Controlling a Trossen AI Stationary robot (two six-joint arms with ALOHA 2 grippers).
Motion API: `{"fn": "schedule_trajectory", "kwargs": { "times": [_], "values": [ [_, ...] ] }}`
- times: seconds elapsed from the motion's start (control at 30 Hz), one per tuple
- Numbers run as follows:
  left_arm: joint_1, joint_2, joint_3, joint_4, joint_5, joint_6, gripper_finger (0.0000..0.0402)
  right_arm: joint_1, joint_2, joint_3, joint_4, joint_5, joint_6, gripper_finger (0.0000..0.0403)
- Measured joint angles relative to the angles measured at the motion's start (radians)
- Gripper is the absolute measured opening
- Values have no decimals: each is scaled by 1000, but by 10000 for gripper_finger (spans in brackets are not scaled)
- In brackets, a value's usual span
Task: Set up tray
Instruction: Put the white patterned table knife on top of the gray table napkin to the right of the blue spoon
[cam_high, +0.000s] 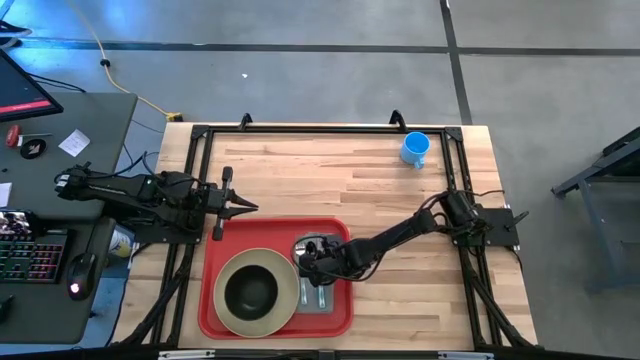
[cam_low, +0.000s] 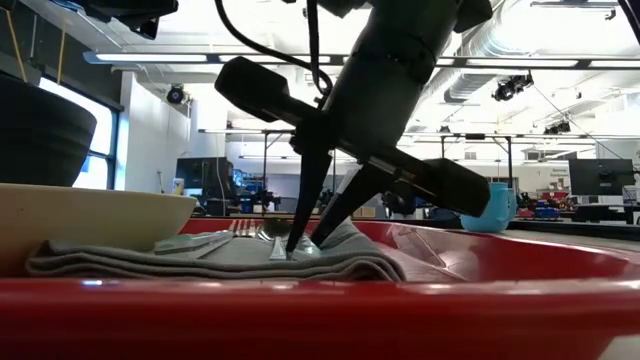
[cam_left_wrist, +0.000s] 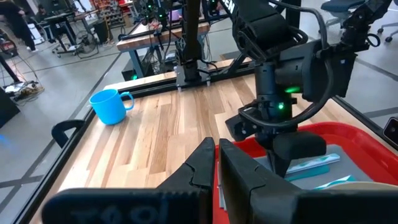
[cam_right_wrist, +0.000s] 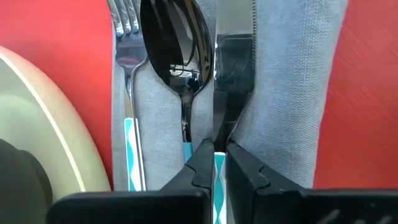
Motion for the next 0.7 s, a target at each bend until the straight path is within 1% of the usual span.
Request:
{"fn": "schedule_trajectory", "kwargs": {
  "times": [0.1, 0.23, 0.43, 0.57, 0.7],
  "values": [
    [0, 0, 0, 0, 0, 0, 56, 9, 0, 4, -1, -8, 8, 15],
    [0, 0, 0, 0, 0, 0, 56, 12, 2, 46, -54, -8, 3, 17],
    [0, 0, 0, 0, 0, 0, 56, 15, 2, 122, -224, -1, -7, 16],
    [0, 0, 0, 0, 0, 0, 56, 20, 2, 126, -257, -3, -3, 19],
    [0, 0, 0, 1, 0, 0, 56, 22, 2, 99, -257, 6, 0, 17]
  ]
}}
